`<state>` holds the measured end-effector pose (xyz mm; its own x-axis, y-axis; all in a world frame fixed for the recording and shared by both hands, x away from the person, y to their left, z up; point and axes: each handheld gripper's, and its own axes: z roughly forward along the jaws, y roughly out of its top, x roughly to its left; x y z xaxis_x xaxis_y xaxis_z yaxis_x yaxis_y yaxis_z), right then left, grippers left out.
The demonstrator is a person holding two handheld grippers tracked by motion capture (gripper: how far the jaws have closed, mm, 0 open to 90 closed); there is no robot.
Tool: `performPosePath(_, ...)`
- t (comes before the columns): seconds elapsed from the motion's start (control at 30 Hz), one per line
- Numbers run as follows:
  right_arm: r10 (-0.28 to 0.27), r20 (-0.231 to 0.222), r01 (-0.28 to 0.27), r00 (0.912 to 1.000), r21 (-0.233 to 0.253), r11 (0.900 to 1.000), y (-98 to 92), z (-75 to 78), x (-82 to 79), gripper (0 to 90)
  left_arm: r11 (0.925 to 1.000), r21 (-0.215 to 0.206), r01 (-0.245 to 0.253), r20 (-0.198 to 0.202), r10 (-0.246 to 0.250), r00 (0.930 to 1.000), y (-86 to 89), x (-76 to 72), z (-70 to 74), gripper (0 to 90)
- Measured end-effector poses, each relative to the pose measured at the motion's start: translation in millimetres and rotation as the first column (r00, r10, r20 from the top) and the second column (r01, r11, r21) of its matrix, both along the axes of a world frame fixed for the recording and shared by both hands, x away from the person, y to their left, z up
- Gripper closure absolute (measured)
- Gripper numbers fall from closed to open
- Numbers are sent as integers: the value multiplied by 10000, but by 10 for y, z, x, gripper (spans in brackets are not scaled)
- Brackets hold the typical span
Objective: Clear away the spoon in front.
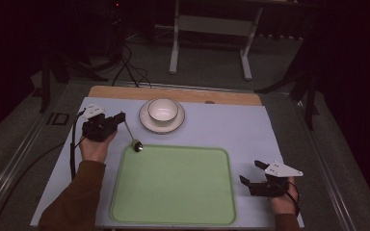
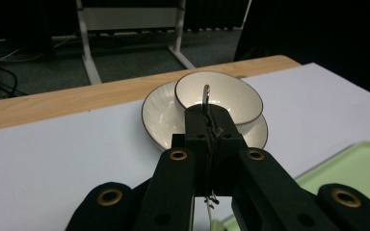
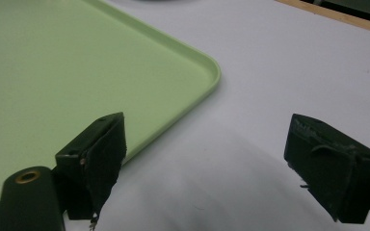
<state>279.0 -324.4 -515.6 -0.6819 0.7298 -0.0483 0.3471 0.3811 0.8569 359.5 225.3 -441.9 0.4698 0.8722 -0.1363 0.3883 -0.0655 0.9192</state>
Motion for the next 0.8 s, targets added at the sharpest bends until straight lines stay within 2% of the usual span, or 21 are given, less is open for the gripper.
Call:
performPosePath(0.2,3,3,-3,10000,-7,10000,0,1,-1,145,9998,-198,-41,24,42,10000,-34,85,-29,888)
performPosePath(0.27,0,0,0,10000,1,10000,-2,2,-1,145,9992,-395,18,-30,-19,10000,-32,104,-35,891)
performPosePath(0.67,7,-1,-7,10000,-26,10000,0,2,-1,145,9991,-313,293,-58,-295,9995,4,6,36,892)
performPosePath(0.8,1,-19,-1,10000,-28,10000,1,1,-1,145,9988,-313,380,-202,-387,9990,31,-24,52,892)
